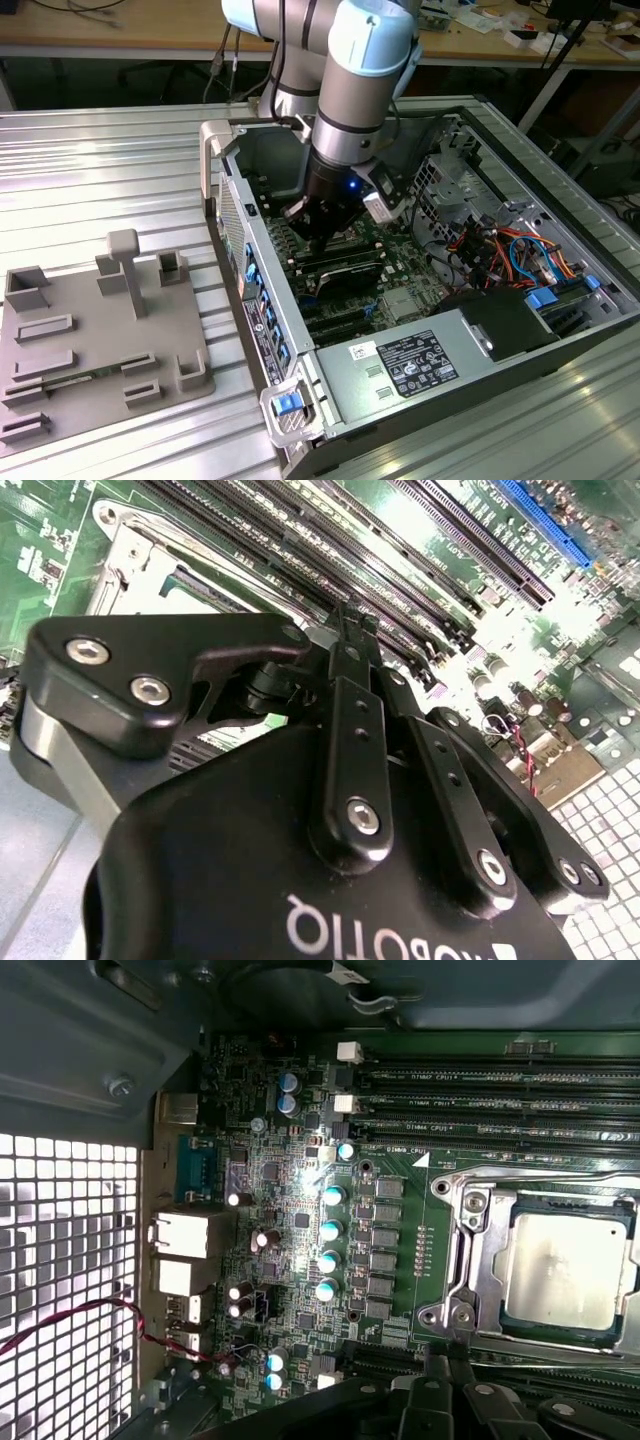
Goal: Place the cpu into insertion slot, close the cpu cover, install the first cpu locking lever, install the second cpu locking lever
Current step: 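Install the second cpu locking lever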
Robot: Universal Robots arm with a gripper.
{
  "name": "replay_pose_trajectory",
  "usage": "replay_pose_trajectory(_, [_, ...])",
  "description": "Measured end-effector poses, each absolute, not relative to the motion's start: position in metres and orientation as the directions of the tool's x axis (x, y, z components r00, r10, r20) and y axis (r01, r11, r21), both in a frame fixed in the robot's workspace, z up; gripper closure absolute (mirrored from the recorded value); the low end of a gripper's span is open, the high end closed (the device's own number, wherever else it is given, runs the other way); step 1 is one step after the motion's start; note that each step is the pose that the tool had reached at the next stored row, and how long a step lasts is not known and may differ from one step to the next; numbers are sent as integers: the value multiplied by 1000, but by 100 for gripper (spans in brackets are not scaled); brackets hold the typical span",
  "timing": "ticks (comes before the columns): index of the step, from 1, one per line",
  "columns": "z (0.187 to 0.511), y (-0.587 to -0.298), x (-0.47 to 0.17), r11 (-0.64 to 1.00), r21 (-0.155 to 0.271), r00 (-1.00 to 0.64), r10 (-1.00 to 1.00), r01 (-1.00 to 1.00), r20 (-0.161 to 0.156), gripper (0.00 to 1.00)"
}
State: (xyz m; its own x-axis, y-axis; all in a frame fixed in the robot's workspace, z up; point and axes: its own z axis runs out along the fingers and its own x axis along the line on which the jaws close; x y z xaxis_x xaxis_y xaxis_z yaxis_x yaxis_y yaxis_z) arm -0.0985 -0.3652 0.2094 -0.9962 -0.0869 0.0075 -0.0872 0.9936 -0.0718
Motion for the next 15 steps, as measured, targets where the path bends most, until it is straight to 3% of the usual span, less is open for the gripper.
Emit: replay_pose_trajectory(15, [208, -360, -101, 994, -72, -996, -87, -87, 8, 89])
